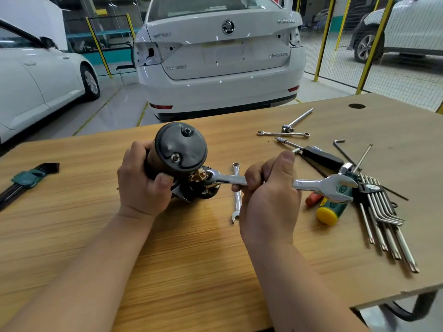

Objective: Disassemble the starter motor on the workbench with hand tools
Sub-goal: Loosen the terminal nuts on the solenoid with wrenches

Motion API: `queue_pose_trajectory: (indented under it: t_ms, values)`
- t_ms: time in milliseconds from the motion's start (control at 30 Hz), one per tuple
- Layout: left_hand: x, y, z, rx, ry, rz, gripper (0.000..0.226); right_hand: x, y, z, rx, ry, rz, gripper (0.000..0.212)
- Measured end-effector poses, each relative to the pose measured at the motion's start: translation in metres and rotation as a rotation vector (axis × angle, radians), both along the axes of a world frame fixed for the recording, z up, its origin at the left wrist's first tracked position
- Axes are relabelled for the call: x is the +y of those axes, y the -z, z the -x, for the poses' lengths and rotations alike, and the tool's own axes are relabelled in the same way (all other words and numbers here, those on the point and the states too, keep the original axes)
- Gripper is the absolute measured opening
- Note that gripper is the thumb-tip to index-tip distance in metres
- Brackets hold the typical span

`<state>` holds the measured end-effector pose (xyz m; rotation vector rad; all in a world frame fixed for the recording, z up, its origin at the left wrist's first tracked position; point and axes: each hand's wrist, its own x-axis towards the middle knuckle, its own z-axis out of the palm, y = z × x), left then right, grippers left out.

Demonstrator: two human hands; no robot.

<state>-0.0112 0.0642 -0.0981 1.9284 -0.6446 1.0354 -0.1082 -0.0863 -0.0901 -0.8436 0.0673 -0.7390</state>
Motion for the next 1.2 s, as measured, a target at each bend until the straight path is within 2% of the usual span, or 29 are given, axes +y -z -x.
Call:
queue_pose_trajectory:
  t_ms: [167,333,467,633,700,900,1033,1133,1200]
  values:
    - [0.001,-0.001,-0.001,-0.008,0.003,-0.003,0.099,-0.011,-0.008,-0.01,-0.066,-0.072,0.159,0.051]
    - [0.002,0.001,-0.001,-0.022,0.006,-0.004,0.095,-0.017,-0.008,-0.02,0.039,-0.112,0.079,0.063]
    - [0.0,0.001,-0.004,-0.019,0.006,0.0,0.083,-0.026,-0.004,-0.025,0.057,-0.21,-0.032,0.055]
    - [0.0,0.001,-0.006,-0.017,0.011,0.004,0.085,-0.037,-0.003,-0.039,0.065,-0.326,-0.048,0.061]
    - [-0.001,0.0,-0.007,-0.024,0.01,-0.006,0.082,-0.042,-0.009,-0.049,0.065,-0.387,-0.023,0.062]
    - [-0.002,0.0,-0.012,-0.032,-0.068,-0.021,0.095,-0.053,-0.024,-0.081,0.071,-0.599,0.089,0.061]
    - [-0.002,-0.002,-0.016,-0.035,-0.132,-0.032,0.087,-0.053,-0.029,-0.106,0.1,-0.714,0.091,0.061]
    - [-0.002,-0.004,-0.018,-0.027,-0.132,-0.042,0.095,-0.054,-0.034,-0.122,0.109,-0.817,0.132,0.058]
    - [0.0,-0.005,-0.019,-0.029,-0.111,-0.048,0.092,-0.052,-0.037,-0.132,0.117,-0.915,0.19,0.057]
